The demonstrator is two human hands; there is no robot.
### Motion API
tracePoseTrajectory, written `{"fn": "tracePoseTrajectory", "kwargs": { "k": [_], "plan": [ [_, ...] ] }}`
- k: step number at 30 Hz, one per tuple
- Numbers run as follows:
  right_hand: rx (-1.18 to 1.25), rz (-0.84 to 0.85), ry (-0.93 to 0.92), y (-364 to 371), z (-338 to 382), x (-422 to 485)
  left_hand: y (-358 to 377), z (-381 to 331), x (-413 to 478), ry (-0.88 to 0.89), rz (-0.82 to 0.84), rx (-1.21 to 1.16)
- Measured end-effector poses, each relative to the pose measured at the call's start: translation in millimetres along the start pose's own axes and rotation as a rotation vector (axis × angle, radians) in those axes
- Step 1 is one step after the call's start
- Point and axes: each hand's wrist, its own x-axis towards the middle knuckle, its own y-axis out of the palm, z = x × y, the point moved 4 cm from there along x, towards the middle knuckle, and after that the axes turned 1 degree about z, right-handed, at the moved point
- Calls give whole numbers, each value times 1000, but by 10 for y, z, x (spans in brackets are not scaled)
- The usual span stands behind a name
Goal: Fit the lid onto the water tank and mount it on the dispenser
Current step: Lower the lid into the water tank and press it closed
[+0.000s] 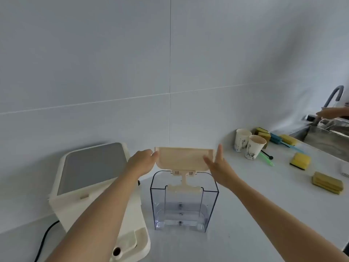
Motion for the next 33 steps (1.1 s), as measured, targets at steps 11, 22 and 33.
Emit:
{"fn": "tracePoseTrajectory", "kwargs": {
  "k": [11,22,33],
  "plan": [
    [232,-30,142,-19,118,37,5,12,4,-17,80,-58],
    [355,-178,98,-41,52,-100,-47,-101,-193,-58,-4,-371],
    [321,-259,11,104,-93,-341,137,-155,-651,-177,-131,-643]
  ]
}}
